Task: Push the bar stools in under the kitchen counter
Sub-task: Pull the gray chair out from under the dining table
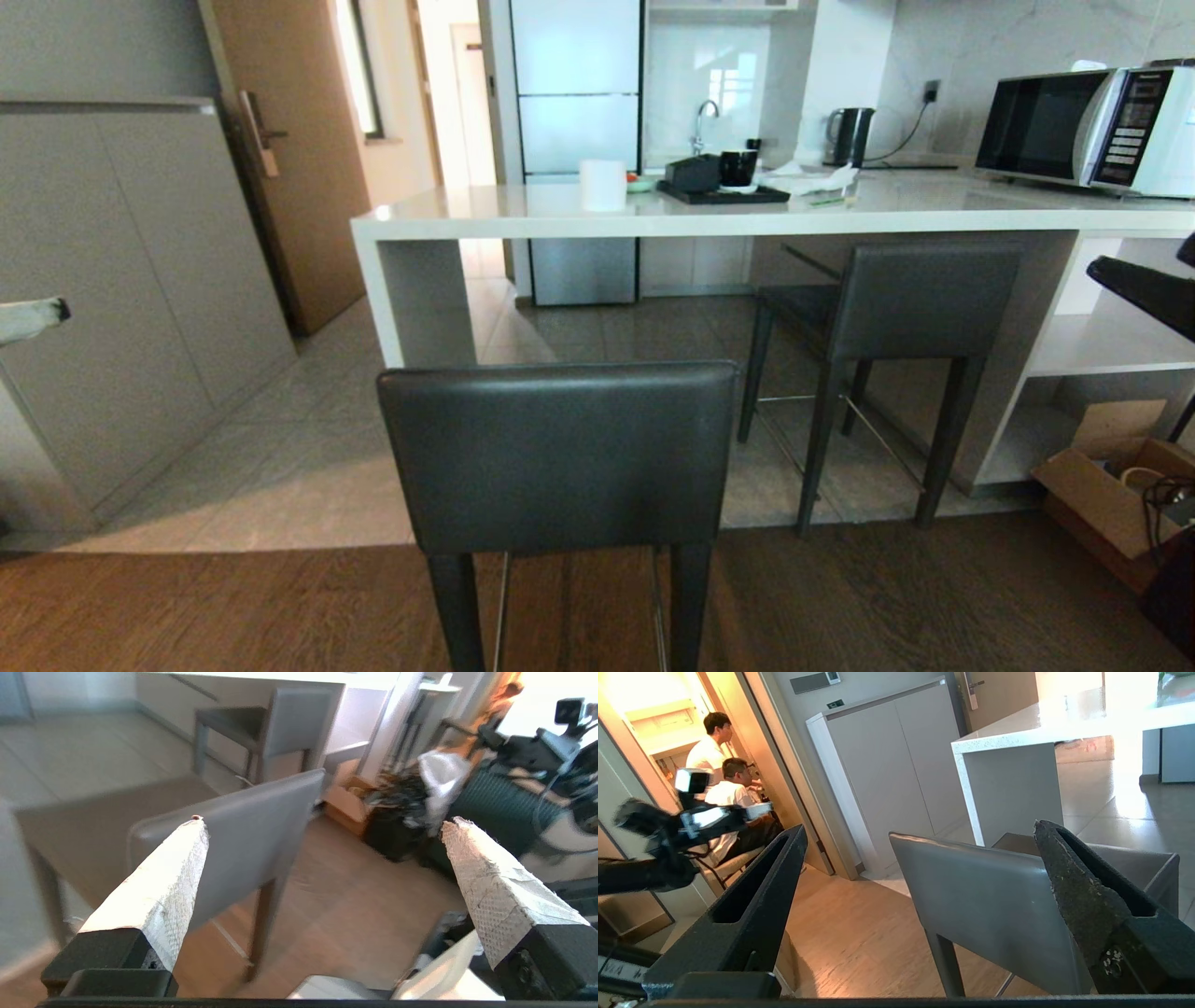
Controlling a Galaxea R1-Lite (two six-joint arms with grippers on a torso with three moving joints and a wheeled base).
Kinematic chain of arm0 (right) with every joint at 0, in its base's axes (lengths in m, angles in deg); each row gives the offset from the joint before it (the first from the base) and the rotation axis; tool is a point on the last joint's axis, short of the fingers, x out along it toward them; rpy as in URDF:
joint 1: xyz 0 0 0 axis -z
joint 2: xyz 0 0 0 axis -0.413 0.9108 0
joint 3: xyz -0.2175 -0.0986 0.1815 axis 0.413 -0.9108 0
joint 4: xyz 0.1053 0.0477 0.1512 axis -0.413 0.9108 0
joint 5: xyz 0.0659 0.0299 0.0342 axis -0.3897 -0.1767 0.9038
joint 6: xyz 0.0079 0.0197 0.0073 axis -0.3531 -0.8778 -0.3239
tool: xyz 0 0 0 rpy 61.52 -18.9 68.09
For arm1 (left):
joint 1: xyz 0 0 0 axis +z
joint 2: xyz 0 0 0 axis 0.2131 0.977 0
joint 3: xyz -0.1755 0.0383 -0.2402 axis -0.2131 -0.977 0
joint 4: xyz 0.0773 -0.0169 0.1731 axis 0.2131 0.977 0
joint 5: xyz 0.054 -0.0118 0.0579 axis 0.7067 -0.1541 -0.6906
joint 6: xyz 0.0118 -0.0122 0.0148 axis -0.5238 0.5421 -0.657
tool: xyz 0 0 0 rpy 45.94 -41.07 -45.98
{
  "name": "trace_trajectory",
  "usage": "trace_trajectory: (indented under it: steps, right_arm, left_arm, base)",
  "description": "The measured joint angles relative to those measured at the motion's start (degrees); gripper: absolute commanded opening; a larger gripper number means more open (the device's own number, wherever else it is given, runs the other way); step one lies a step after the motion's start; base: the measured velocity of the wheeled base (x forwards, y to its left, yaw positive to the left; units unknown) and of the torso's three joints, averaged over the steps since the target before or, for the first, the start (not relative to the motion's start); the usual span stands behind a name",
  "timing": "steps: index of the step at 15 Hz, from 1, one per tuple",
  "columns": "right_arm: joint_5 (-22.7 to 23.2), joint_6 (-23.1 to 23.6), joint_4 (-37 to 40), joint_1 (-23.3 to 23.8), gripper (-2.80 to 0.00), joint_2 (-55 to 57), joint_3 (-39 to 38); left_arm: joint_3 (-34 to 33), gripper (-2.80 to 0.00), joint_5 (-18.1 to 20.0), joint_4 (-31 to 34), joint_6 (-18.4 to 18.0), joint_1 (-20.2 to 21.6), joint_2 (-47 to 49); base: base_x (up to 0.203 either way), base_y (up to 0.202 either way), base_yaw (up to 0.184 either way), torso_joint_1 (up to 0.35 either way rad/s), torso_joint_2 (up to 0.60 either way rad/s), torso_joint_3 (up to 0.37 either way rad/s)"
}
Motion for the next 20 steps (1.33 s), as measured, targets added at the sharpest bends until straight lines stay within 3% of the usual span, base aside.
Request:
trace_trajectory:
  steps: [7,12,20]
  right_arm:
    - [-0.1,2.0,-2.5,-1.1,0.0,4.2,-0.5]
    - [-0.1,2.2,-3.0,-1.3,0.0,4.6,-1.8]
    - [-0.1,2.0,-3.2,-1.3,0.0,4.6,-1.9]
  left_arm:
    - [2.0,0.0,-0.4,-1.8,-0.4,-4.6,6.6]
    - [1.5,0.0,-0.2,-1.9,-0.4,-5.2,7.0]
    - [1.0,0.0,-0.4,-3.7,-0.5,-5.5,6.3]
  base:
    - [0.0,0.0,0.0,0.0,0.0,0.0]
    - [0.0,0.0,0.0,0.0,0.0,0.0]
    - [0.171,0.0,0.001,0.005,0.0,0.002]
